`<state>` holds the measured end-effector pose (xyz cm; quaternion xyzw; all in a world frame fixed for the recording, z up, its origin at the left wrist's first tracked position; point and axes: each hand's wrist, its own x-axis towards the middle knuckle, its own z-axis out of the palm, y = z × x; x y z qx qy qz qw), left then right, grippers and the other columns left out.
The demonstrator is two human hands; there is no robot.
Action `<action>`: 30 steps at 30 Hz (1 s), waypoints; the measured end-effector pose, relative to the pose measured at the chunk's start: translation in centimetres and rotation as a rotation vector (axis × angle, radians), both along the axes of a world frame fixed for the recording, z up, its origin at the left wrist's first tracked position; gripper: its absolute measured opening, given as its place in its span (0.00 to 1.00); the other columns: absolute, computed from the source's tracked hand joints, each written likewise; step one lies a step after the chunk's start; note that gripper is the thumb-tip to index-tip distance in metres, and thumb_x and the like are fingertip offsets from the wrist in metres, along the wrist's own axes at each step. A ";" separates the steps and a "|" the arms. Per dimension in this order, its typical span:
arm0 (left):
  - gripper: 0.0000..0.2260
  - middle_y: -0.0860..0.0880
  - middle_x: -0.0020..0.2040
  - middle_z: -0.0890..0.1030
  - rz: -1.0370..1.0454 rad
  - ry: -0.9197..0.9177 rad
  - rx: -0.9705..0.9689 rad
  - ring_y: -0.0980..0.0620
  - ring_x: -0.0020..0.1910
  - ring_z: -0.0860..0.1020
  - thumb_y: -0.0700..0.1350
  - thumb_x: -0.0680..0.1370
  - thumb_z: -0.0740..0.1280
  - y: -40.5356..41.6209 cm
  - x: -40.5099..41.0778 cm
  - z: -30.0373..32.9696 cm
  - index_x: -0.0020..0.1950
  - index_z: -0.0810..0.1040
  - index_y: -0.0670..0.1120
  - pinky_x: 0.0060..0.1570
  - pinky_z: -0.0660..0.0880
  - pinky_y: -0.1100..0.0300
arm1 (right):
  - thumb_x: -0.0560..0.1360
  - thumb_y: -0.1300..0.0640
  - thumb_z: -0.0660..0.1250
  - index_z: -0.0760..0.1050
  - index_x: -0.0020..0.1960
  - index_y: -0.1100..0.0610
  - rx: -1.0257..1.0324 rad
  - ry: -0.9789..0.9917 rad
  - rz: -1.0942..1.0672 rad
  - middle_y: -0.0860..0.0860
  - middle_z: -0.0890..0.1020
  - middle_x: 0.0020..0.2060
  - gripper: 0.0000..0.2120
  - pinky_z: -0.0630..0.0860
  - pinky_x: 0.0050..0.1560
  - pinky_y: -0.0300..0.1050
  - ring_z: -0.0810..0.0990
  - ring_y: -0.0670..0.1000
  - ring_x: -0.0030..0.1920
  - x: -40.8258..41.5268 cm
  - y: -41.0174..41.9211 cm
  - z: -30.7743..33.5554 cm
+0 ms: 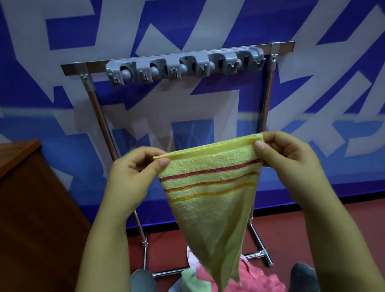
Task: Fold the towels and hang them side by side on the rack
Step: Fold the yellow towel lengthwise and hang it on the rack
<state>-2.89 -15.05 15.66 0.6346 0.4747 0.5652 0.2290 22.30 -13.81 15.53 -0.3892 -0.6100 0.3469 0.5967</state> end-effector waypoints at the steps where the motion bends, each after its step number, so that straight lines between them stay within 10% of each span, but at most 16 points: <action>1: 0.10 0.57 0.37 0.82 -0.013 -0.022 0.013 0.62 0.38 0.79 0.39 0.73 0.69 -0.2 -0.1 0.1 0.40 0.81 0.55 0.37 0.74 0.72 | 0.75 0.60 0.64 0.79 0.43 0.53 0.011 0.023 0.037 0.46 0.81 0.31 0.06 0.79 0.41 0.38 0.80 0.44 0.36 0.0 -0.2 0.2; 10: 0.12 0.56 0.34 0.78 -0.220 -0.243 0.072 0.58 0.34 0.75 0.61 0.66 0.72 -0.9 -1.5 0.7 0.39 0.80 0.53 0.35 0.75 0.66 | 0.69 0.48 0.66 0.80 0.41 0.54 0.083 0.098 0.311 0.48 0.79 0.32 0.10 0.76 0.36 0.36 0.77 0.45 0.34 0.1 -0.8 1.3; 20: 0.07 0.52 0.29 0.78 -0.283 -0.544 -0.180 0.57 0.27 0.76 0.53 0.64 0.71 -0.5 -0.4 0.5 0.35 0.79 0.50 0.27 0.74 0.66 | 0.77 0.54 0.61 0.78 0.38 0.57 -0.159 0.283 0.121 0.52 0.76 0.28 0.13 0.70 0.29 0.39 0.72 0.48 0.28 -2.3 -0.2 0.4; 30: 0.05 0.51 0.32 0.80 -0.168 -0.437 -0.215 0.57 0.30 0.79 0.41 0.75 0.65 -0.9 1.4 1.0 0.48 0.79 0.47 0.27 0.75 0.65 | 0.78 0.49 0.62 0.75 0.39 0.63 -0.207 0.138 -0.122 0.57 0.73 0.31 0.17 0.71 0.37 0.49 0.71 0.54 0.34 -3.2 0.4 -1.2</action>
